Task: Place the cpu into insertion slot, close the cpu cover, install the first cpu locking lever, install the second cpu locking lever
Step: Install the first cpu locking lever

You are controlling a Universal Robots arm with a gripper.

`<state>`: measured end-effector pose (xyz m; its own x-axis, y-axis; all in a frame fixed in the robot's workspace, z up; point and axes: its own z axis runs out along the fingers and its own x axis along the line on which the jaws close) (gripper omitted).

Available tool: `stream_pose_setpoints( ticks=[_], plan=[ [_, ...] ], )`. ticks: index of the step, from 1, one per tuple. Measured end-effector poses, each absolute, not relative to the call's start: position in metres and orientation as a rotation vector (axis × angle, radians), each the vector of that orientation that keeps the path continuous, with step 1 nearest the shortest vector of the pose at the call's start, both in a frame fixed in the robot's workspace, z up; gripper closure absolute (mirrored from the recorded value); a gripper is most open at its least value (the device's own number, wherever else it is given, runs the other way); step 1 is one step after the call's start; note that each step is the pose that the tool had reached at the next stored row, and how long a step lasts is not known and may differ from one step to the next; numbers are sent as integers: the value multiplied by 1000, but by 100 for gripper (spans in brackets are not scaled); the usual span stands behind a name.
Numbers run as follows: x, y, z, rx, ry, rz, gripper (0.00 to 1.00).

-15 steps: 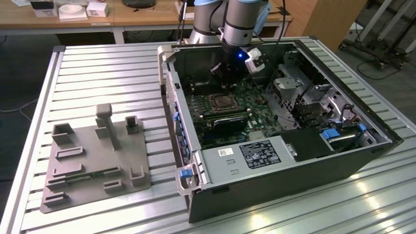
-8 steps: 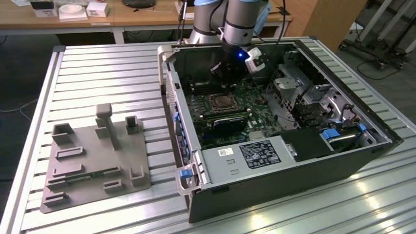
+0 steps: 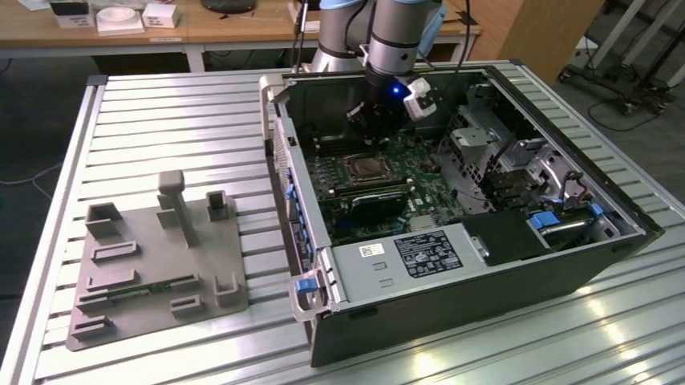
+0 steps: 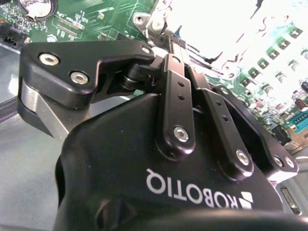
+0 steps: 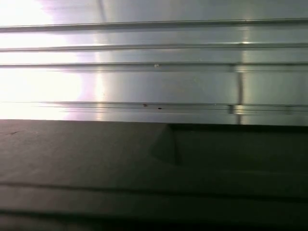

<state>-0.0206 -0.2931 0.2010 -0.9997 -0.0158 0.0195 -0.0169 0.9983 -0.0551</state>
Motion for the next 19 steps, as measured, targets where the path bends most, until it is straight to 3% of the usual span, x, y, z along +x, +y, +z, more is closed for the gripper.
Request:
stream_pose_setpoints(
  ticks=[19],
  plan=[
    [-21,-293,205,25,-3120,113,89]
  ],
)
